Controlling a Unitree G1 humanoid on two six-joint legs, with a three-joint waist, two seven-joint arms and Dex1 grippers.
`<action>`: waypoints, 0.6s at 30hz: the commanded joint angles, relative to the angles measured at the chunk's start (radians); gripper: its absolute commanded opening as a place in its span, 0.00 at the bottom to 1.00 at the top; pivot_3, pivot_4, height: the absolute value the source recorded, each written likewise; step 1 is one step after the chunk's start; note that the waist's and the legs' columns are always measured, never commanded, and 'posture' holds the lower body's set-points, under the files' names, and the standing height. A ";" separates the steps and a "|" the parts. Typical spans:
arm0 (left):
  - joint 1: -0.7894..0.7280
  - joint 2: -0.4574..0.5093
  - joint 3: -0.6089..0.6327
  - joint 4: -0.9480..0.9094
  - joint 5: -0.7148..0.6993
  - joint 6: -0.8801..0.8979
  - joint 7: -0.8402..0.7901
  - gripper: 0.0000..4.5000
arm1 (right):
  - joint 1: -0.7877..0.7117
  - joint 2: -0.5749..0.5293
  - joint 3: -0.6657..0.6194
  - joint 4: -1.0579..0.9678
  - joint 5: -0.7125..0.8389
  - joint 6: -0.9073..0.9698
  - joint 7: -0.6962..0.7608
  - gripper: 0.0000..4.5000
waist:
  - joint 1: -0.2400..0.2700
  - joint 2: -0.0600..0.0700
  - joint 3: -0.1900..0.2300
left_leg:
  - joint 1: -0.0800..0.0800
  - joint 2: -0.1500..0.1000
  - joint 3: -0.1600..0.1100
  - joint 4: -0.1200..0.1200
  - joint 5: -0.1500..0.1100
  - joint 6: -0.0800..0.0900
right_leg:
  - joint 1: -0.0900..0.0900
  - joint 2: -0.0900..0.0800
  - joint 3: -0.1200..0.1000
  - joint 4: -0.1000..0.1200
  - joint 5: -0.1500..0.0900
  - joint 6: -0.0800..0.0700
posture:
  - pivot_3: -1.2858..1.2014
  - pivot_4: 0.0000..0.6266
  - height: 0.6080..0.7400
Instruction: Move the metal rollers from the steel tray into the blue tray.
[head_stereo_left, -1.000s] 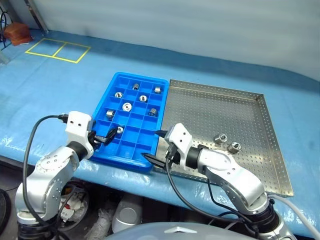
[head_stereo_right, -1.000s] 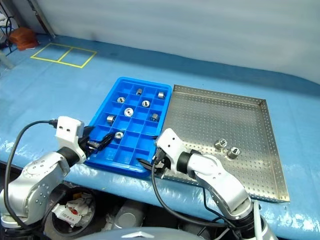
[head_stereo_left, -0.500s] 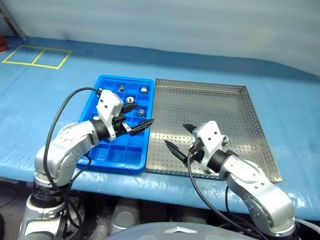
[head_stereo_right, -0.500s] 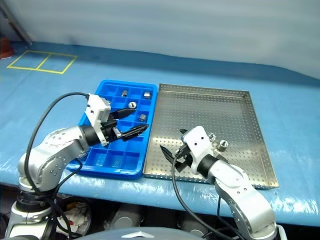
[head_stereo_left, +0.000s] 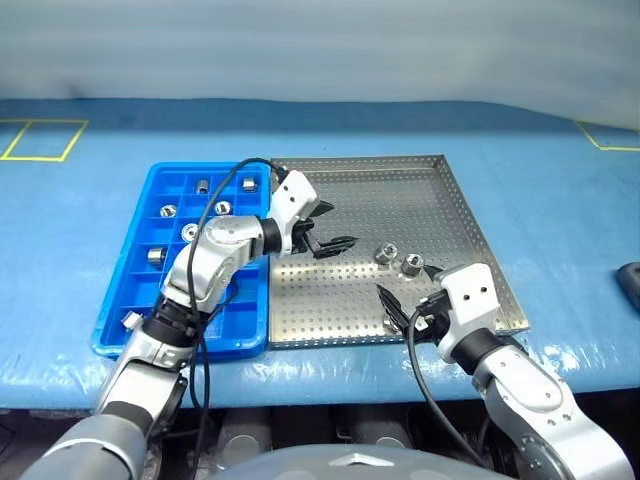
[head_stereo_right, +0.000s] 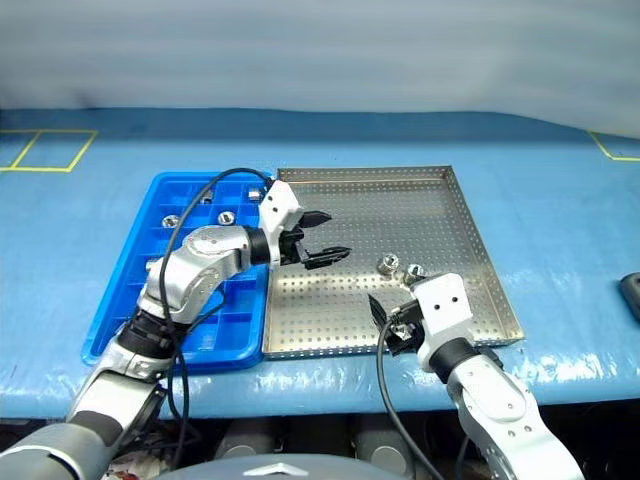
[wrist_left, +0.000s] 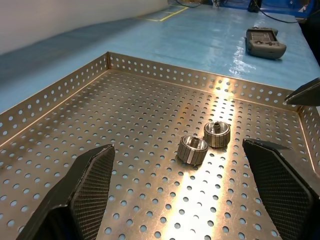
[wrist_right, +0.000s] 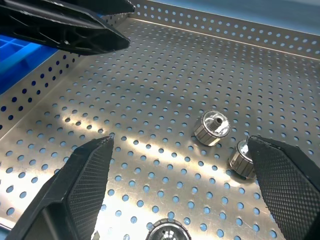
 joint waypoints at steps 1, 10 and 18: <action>-0.046 -0.037 -0.021 0.056 0.041 -0.058 -0.019 0.99 | 0.008 0.002 0.001 -0.044 0.010 -0.038 -0.027 1.00 | -0.009 0.000 0.000 | 0.000 0.000 0.001 0.000 0.000 0.000 | 0.000 0.000 0.001 0.000 0.000 0.000 | 0.48 0.24 1.00; -0.111 -0.133 -0.083 0.312 0.159 -0.233 -0.069 0.99 | 0.010 -0.002 0.051 -0.044 0.008 -0.054 -0.067 1.00 | -0.029 0.000 0.000 | 0.001 0.000 0.003 0.000 -0.001 0.001 | -0.001 0.001 0.004 0.000 0.002 0.004 | 0.47 0.24 1.00; -0.175 -0.244 -0.073 0.515 0.221 -0.353 -0.046 0.99 | 0.001 -0.005 0.069 -0.044 0.010 -0.061 -0.086 1.00 | -0.029 0.000 0.000 | 0.000 0.000 0.004 0.000 -0.001 0.002 | -0.001 0.001 0.004 -0.001 0.003 0.005 | 0.47 0.24 1.00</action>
